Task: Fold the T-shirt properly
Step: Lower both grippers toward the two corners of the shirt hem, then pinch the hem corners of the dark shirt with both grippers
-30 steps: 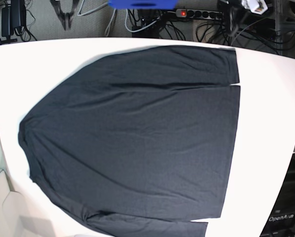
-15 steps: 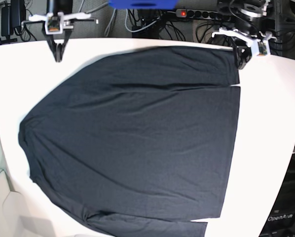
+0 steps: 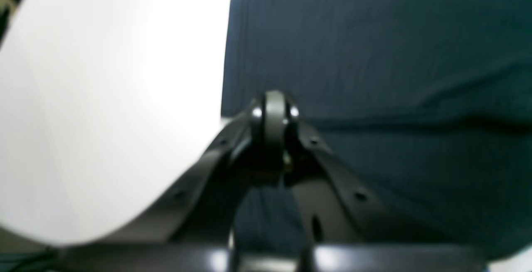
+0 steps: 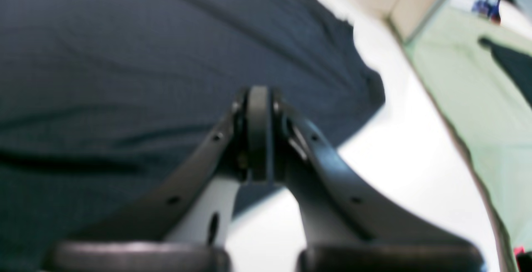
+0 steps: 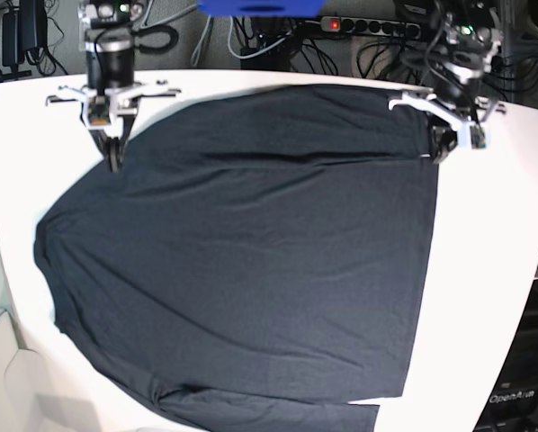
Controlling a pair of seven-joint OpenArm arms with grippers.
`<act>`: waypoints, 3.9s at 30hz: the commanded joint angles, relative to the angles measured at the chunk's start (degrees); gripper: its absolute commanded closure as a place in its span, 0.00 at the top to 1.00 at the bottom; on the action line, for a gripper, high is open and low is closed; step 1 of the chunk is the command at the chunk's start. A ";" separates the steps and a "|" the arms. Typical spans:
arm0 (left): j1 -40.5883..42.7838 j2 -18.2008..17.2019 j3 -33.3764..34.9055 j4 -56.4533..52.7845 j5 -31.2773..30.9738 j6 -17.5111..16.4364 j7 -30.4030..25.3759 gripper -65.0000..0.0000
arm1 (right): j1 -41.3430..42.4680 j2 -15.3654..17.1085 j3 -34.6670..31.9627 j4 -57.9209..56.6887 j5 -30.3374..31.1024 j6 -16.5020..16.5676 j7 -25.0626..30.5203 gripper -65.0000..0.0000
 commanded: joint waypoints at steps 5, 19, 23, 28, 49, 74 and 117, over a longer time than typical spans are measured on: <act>-2.68 -0.49 -0.18 -0.75 -0.16 -0.23 2.40 0.00 | 4.62 -0.30 0.40 0.23 0.12 6.01 -5.05 0.00; -3.82 -0.93 -0.27 -6.91 4.67 -0.05 3.64 0.00 | 9.37 -0.57 -4.08 0.32 0.12 7.42 -13.66 0.00; -1.44 -0.93 -0.44 -6.64 4.59 -0.05 3.37 0.00 | 9.37 -0.57 -4.08 0.23 0.12 7.42 -13.66 0.00; 1.81 0.48 -3.43 -3.83 4.50 -0.23 3.11 0.05 | 9.37 -0.57 -4.08 0.23 0.12 7.42 -13.66 0.00; -1.00 6.37 -13.63 -11.21 4.94 -11.57 3.20 0.40 | 9.19 -0.57 -4.08 0.14 0.12 7.50 -13.75 0.00; -2.15 7.51 -14.16 -17.19 5.11 -16.93 3.20 0.38 | 8.40 -0.57 -4.17 0.14 0.20 7.50 -13.75 0.00; -3.64 6.63 -15.39 -16.49 5.11 -17.20 3.64 0.00 | 12.00 -7.60 10.42 -13.57 15.41 7.42 -25.18 0.44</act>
